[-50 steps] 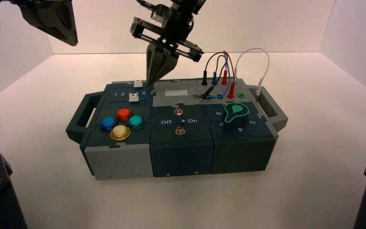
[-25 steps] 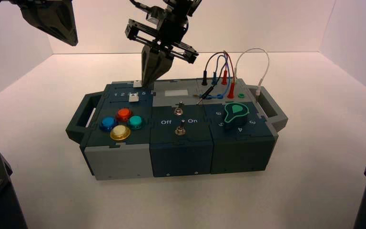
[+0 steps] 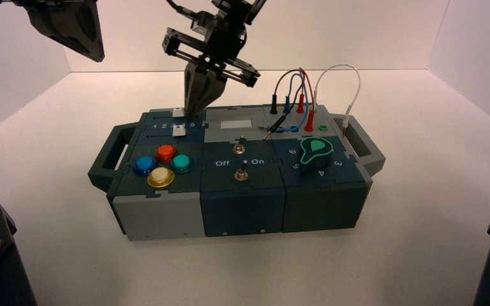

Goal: Move the top slider to position 1.

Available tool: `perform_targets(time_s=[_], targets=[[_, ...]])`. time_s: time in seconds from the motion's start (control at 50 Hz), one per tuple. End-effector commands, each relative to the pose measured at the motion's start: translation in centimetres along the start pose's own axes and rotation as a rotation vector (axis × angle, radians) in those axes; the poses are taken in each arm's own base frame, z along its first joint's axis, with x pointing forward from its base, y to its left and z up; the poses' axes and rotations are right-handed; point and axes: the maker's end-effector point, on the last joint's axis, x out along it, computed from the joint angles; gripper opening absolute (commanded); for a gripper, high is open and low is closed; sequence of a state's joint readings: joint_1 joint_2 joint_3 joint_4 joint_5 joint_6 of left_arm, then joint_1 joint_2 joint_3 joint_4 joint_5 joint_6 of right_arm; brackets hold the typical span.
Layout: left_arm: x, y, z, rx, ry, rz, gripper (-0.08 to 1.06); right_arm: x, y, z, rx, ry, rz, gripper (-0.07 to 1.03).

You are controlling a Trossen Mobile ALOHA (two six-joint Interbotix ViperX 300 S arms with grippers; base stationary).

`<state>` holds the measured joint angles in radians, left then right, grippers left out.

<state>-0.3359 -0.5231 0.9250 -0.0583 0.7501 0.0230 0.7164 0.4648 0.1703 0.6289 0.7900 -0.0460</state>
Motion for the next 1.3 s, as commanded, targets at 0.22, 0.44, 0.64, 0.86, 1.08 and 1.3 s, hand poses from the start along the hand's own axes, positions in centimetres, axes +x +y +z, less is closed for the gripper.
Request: perform_targets(time_s=[0.22,0.44,0.64,0.86,1.08,1.3], targets=[[-0.5,-0.1,0.8,0.012,-0.021,0.000,-0.03,-0.1,2.9,0.9,-0.040,-0.015,0.042,-0.02],[-0.5,-0.1,0.8,0.012,-0.021,0.000,-0.03,0.6,3.7,1.2,-0.048,-0.004,0.058,-0.02],[-0.5,0.0,0.8,0.011,-0.020,0.001,-0.03,1.1,4.6,1.4,-0.061,0.004,0.067,-0.02],[-0.4,-0.1,0.7,0.013,-0.018,0.001,-0.03,0.9,3.5,1.0,-0.055,0.013,0.046,-0.02],[-0.5,0.0,0.8,0.013,-0.020,0.003,-0.03,-0.5,1.9,0.1,-0.065,0.006,0.005,-0.02],[-0.4,0.3,0.7,0.012,-0.023,0.013,-0.03,-2.2,1.3,-0.8,-0.118,-0.005,-0.043,-0.02]])
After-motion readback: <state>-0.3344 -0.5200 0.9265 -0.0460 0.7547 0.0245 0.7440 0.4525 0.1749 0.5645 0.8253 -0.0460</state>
